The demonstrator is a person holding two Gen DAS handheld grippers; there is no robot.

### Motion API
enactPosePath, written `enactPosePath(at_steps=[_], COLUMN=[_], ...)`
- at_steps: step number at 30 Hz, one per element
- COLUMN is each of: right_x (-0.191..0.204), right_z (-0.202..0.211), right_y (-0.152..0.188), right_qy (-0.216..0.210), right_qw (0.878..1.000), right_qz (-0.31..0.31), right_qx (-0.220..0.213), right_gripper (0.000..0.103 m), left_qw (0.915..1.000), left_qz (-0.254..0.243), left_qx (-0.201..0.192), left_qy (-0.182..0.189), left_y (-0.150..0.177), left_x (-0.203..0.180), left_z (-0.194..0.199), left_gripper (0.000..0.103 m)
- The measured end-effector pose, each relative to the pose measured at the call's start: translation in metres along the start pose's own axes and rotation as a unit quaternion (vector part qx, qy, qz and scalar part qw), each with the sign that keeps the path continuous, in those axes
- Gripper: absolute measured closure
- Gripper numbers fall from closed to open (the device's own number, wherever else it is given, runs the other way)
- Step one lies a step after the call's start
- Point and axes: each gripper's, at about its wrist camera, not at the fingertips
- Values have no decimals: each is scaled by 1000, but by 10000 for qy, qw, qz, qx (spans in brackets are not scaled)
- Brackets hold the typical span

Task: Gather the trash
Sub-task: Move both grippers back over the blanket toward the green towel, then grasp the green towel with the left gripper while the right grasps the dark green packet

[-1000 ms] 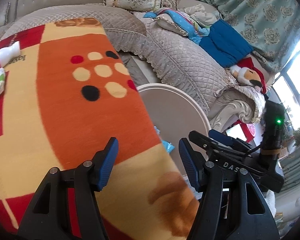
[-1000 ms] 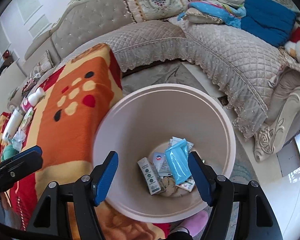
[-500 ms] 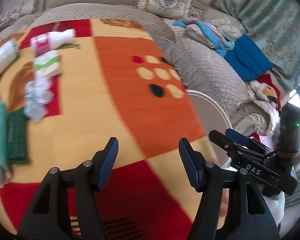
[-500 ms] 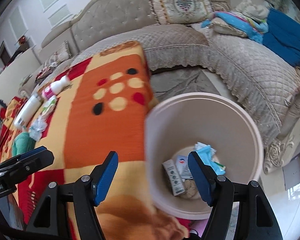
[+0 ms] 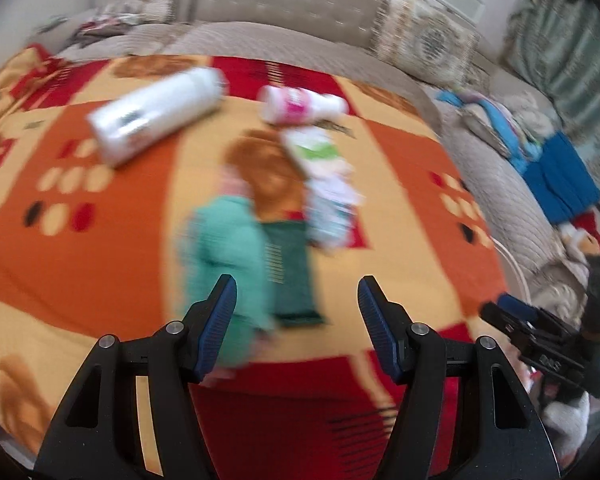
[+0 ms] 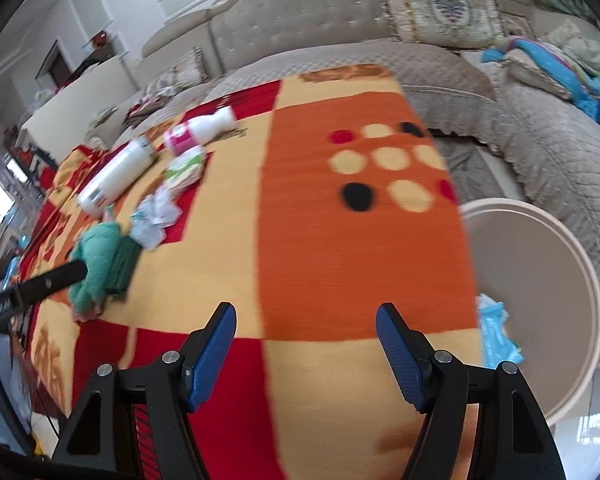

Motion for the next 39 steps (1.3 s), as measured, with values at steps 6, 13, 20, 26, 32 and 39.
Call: enactPosePath(at_steps=[6, 13, 20, 26, 32, 39], right_x=[34, 63, 99, 154, 192, 182], right_z=[-15, -27, -43, -76, -105, -97], right_y=[4, 7, 7, 6, 5, 3], right_qy=[-186, -330, -607, -751, -143, -206], right_qw=[9993, 9979, 9955, 9917, 9898, 9878], right_qz=[255, 441, 563, 880, 1369, 1508], right_qx=[184, 329, 458, 555, 365, 338], right_gripper=[33, 33, 33, 33, 35, 69], left_qw=[9981, 9974, 9982, 9982, 9971, 9968], left_qz=[596, 582, 541, 595, 749, 797], left_qx=[80, 405, 220, 3, -91, -71], left_qy=[-134, 93, 107, 22, -61, 34], left_y=[-1, 2, 3, 7, 15, 21], left_x=[44, 39, 58, 81, 98, 96], left_z=[-14, -49, -27, 2, 16, 17], left_gripper=[35, 37, 65, 66, 66, 66])
Point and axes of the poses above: each gripper's, at about its wrist camera, not at the fingertips, and z roughly against the way its jaws point, x to its left, y to its underside, and after that the axes turned 8 degrees about -z, right-handed
